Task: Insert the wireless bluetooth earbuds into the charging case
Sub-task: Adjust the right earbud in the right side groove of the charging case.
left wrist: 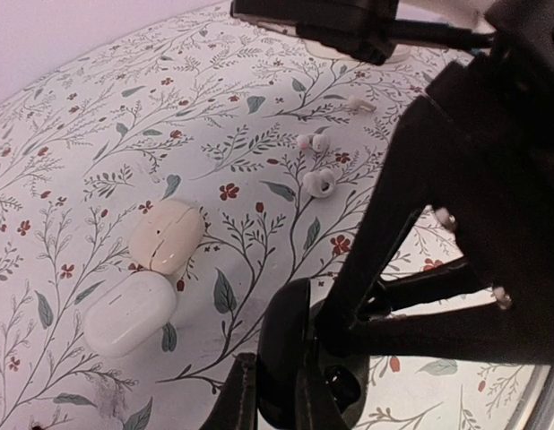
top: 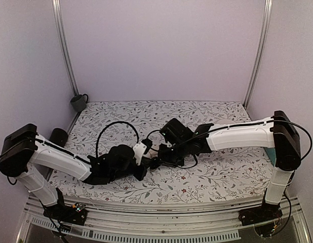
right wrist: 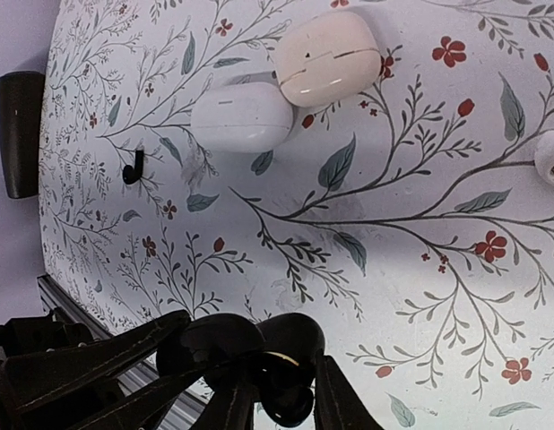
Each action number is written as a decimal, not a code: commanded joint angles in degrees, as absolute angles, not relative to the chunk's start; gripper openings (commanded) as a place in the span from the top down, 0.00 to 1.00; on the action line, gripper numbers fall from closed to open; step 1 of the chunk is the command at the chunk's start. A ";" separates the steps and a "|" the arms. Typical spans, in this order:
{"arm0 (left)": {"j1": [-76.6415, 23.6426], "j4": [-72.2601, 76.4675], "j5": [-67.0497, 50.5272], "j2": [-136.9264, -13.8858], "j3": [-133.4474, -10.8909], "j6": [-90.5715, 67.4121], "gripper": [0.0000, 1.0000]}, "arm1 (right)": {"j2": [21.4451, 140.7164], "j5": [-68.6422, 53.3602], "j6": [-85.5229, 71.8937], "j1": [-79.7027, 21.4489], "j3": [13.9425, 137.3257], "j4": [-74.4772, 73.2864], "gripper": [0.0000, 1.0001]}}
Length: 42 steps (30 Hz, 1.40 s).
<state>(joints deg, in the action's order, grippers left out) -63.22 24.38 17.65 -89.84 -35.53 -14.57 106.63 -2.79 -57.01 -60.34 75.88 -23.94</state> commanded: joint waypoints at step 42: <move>-63.93 35.73 20.74 -96.92 -37.27 -17.05 1.00 | 104.19 -18.44 -68.40 -56.99 67.71 -5.80 0.82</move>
<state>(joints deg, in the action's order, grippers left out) -63.22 29.98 20.27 -95.66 -35.81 -17.12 106.26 -11.77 -65.76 -56.27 68.79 -13.96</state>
